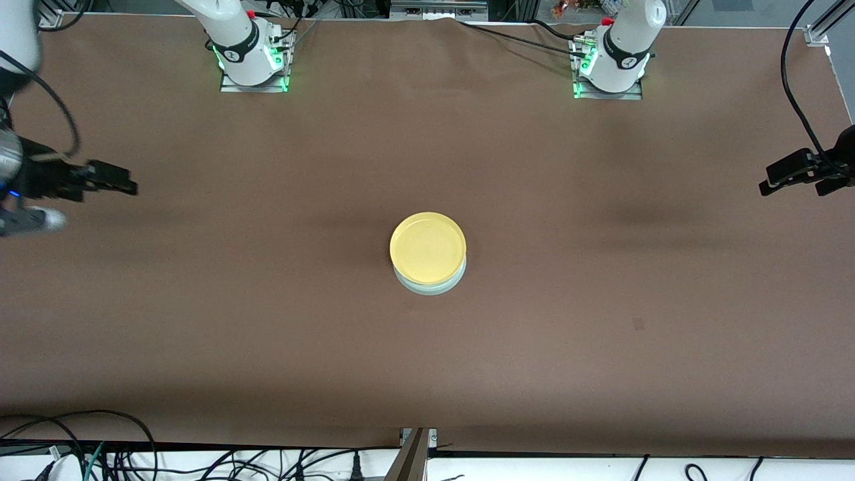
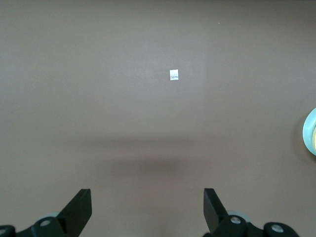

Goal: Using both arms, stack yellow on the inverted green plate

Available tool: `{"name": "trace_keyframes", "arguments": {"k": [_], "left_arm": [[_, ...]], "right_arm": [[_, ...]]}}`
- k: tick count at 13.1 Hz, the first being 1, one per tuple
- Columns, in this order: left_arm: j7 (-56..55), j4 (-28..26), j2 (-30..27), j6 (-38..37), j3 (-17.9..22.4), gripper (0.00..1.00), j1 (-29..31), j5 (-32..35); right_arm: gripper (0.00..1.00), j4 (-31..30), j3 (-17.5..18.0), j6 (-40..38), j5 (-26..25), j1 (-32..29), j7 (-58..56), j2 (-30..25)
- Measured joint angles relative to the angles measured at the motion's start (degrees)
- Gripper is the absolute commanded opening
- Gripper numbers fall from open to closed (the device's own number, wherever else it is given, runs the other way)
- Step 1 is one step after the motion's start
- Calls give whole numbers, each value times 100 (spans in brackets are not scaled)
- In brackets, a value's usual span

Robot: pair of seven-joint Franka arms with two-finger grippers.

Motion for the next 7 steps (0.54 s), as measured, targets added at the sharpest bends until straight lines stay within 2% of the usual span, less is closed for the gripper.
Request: {"name": "trace_keyframes", "arguments": {"k": [2,4,7], "left_arm": [[0,0,14,0,-3,100,-3,0],[0,0,15,0,-4,100,-5,1],[0,0,23,0,-5,100,-12,1]], "right_arm": [[100,-217,93,-2,-296,-77,-26,-376],[100,-303,359,-52,-631,-77,3,-571],[100,-329,463,-266,-700,-87,24,-671]]}}
